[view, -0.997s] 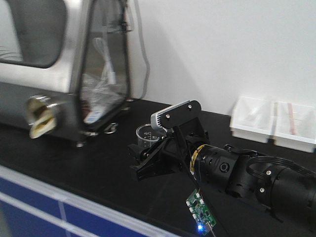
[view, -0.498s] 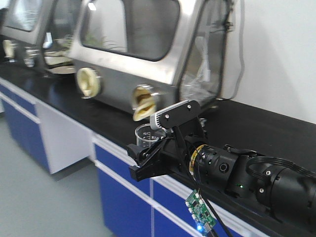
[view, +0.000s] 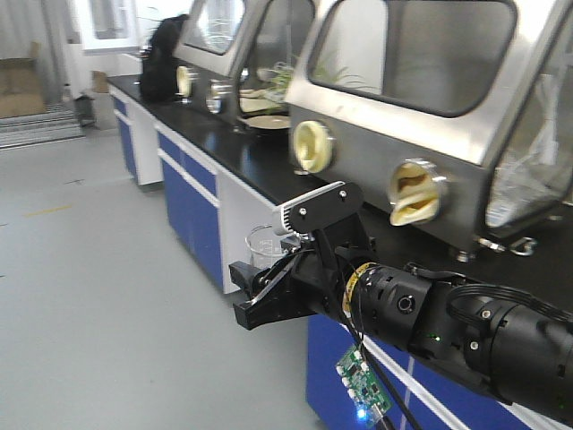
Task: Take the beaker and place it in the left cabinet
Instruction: 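Hold the beaker in the right gripper while the base drives to the cabinet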
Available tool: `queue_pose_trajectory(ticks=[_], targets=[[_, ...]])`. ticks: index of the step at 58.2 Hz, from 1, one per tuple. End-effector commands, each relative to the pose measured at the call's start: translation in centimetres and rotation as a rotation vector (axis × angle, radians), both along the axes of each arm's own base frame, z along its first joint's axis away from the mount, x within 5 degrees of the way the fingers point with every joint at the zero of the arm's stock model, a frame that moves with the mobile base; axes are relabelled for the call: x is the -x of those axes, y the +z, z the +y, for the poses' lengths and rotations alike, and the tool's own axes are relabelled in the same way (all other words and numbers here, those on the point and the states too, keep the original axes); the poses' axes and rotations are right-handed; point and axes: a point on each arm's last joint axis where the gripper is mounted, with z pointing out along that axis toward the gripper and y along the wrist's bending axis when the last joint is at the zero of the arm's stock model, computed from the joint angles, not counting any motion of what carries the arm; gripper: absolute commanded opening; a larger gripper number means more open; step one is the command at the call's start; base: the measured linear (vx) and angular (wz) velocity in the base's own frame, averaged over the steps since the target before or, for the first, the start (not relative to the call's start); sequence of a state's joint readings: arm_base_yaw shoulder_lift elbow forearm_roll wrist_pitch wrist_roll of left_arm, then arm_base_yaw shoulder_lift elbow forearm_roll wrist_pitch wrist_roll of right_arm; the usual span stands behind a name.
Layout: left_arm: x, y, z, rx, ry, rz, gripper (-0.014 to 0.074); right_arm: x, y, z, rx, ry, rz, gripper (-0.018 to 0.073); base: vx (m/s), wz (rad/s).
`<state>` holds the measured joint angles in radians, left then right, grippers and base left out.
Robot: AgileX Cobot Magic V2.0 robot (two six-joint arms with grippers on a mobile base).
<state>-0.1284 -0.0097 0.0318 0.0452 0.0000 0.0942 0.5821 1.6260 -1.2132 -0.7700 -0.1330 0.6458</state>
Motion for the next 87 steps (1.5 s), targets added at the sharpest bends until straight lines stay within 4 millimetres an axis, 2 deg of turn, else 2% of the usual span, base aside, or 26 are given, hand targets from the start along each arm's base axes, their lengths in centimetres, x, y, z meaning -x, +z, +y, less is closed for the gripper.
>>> queue_pose_trajectory(ticks=[1, 53, 87], targets=[[0.15, 0.25, -0.01, 0.015, -0.004, -0.076, 0.0001, 0.66, 3.0, -0.07, -0.079, 0.037, -0.086, -0.0009, 0.08, 0.41], [0.15, 0.25, -0.01, 0.015, -0.004, -0.076, 0.0001, 0.66, 3.0, -0.07, -0.079, 0.037, -0.086, -0.0009, 0.22, 0.46], [0.15, 0.25, -0.01, 0.015, -0.004, -0.076, 0.0001, 0.66, 3.0, -0.07, -0.079, 0.037, -0.086, -0.0009, 0.44, 0.2]])
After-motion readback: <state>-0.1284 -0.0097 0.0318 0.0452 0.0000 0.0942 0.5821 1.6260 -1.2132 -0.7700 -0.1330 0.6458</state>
